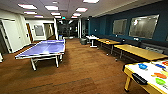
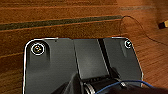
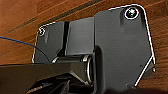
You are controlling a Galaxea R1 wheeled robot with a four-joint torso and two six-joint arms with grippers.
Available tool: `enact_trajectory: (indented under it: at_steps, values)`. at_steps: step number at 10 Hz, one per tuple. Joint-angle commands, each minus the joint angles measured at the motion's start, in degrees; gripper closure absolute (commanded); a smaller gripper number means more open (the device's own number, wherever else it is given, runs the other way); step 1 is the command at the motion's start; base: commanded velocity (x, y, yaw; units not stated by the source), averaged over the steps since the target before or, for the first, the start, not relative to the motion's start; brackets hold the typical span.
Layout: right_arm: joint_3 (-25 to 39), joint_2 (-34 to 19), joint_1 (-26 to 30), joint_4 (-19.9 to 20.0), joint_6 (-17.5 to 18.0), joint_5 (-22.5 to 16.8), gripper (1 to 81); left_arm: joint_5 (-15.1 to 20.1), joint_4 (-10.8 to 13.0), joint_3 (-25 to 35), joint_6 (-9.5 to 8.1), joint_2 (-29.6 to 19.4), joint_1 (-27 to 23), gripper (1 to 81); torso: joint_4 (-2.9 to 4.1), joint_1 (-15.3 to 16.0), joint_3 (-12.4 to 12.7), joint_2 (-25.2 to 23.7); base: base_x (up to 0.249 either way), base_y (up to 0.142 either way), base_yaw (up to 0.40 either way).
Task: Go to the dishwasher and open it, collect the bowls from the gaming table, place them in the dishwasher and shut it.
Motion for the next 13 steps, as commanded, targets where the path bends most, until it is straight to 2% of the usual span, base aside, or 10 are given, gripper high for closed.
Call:
enact_trajectory:
  at_steps: [1, 13]
  values:
    - [0.3, -0.1, 3.1, 0.3, -0.2, -2.9, 1.0, 2.5, 0.2, 0.3, 0.04, 0.0, -3.2, 1.0, 0.00, 0.0, 0.0, 0.0, 0.000, 0.000, -0.310]
    - [-1.4, 0.5, 3.4, 0.6, 0.4, -2.9, 1.0, 2.8, 0.8, 0.4, 0.56, -0.2, -3.5, 1.0, 0.00, 0.0, 0.0, 0.0, 0.000, 0.000, -0.318]
